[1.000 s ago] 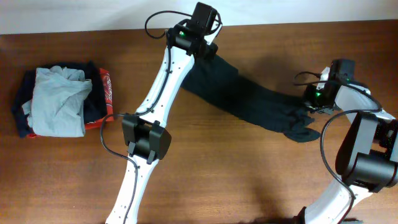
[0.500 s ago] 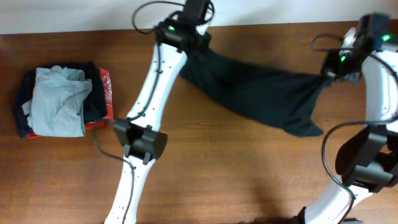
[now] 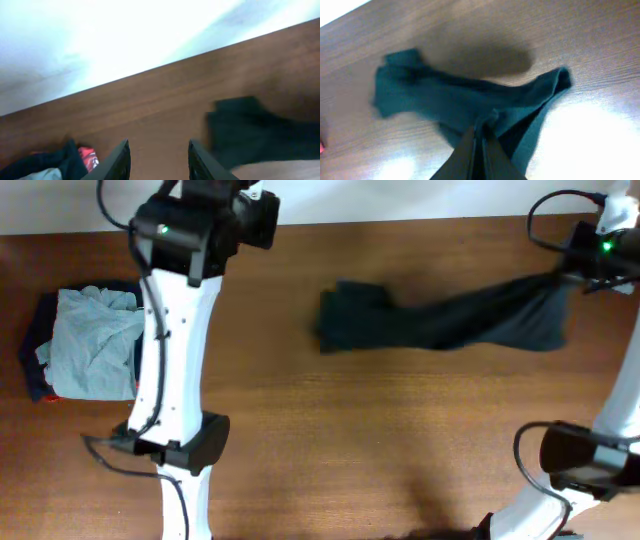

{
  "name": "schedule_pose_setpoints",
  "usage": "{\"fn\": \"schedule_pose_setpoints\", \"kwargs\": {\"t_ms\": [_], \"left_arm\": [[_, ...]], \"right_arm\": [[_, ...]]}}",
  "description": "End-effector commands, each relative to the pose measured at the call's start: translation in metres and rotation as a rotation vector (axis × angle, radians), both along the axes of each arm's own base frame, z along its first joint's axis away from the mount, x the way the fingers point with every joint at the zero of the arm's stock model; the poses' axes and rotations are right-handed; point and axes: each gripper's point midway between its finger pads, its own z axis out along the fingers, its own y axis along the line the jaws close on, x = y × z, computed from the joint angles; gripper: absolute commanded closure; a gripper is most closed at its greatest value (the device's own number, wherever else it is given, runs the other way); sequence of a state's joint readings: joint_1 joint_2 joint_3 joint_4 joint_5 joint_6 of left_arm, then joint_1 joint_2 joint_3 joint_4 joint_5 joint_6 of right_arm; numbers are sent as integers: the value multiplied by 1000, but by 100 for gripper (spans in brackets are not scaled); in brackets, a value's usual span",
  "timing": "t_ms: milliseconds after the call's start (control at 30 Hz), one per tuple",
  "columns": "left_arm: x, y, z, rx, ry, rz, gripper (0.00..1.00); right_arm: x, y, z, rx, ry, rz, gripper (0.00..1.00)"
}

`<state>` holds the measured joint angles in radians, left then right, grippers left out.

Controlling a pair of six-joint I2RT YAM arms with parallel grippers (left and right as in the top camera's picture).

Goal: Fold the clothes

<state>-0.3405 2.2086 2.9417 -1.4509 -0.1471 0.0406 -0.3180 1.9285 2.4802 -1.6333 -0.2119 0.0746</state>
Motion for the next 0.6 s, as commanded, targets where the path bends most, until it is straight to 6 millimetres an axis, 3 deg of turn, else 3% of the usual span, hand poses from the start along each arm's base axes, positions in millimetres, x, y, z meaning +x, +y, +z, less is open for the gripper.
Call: {"fn": "schedule_pose_setpoints", "kwargs": {"t_ms": [0,100,200,333,467,500,567], "left_arm": [[-22,10,36,-22,-69,11,62],[-27,4,31,-43,-34,-28,63],[-30,-16,14,-96,40,-111,63],[-23,-55,-34,-187,193,-261,62],[-14,-78,-77,-232,296,-343,62],[-16,-104,-96,-296,341,-501,50],[-20,-125,-112,-374,388,-618,44]], "right_arm": [[-19,11,39,-30,-102,32,96],[-23,12,40,-37,-99,44,96],[-25,13,38,-35,-87,47,96],[-25,13,38,-37,-86,50,96],[-25,13,38,-45,-87,63,96],[-25,12,38,-46,-88,64,96],[-25,12,38,-53,-88,71,96]]}}
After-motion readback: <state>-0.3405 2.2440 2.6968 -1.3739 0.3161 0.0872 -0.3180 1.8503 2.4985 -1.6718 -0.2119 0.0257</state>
